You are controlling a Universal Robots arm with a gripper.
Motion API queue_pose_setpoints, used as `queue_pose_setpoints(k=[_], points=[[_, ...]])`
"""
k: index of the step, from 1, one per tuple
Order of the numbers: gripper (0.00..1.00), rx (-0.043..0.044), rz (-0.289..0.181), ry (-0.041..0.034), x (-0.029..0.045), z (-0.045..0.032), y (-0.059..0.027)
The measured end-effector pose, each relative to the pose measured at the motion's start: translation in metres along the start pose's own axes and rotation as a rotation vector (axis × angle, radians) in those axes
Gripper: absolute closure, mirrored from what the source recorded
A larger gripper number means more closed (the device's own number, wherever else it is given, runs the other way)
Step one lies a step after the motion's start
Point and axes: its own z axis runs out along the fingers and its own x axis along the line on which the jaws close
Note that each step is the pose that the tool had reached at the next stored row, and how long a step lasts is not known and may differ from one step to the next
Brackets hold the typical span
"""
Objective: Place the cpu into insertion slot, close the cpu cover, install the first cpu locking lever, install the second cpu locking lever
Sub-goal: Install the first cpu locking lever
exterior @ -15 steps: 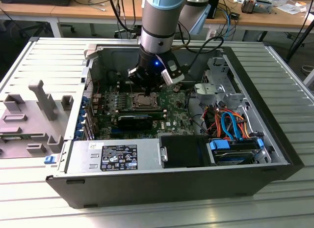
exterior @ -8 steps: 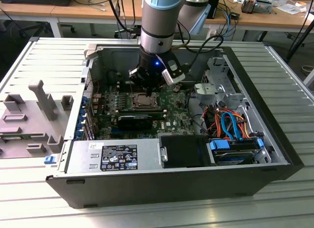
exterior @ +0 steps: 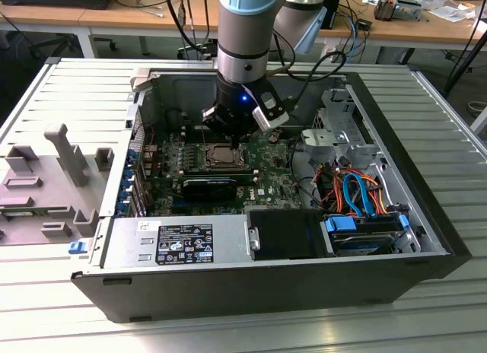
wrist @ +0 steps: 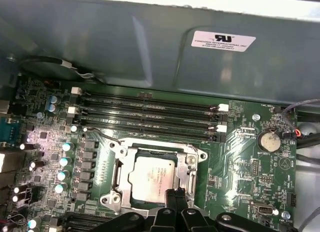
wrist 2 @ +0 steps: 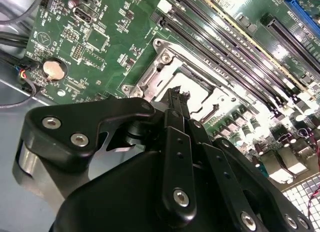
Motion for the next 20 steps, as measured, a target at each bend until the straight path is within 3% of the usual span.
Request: queue_pose_setpoints(k=[1, 3, 7, 12, 20], points=[[0.89, 0.0143, 0.002, 0.0016, 0.0000, 0.0000, 0.0000], [0.89, 0.0307, 0.025, 0.0015, -0.0002, 0.0003, 0.0000], [0.89, 0.0314, 0.082, -0.0025, -0.0001, 0.0003, 0.0000], [0.89, 0.0316, 0.083, -0.0026, 0.0010, 0.0003, 0.0001], [0.89, 0.0314, 0.082, -0.0026, 0.0097, 0.0005, 0.0011]])
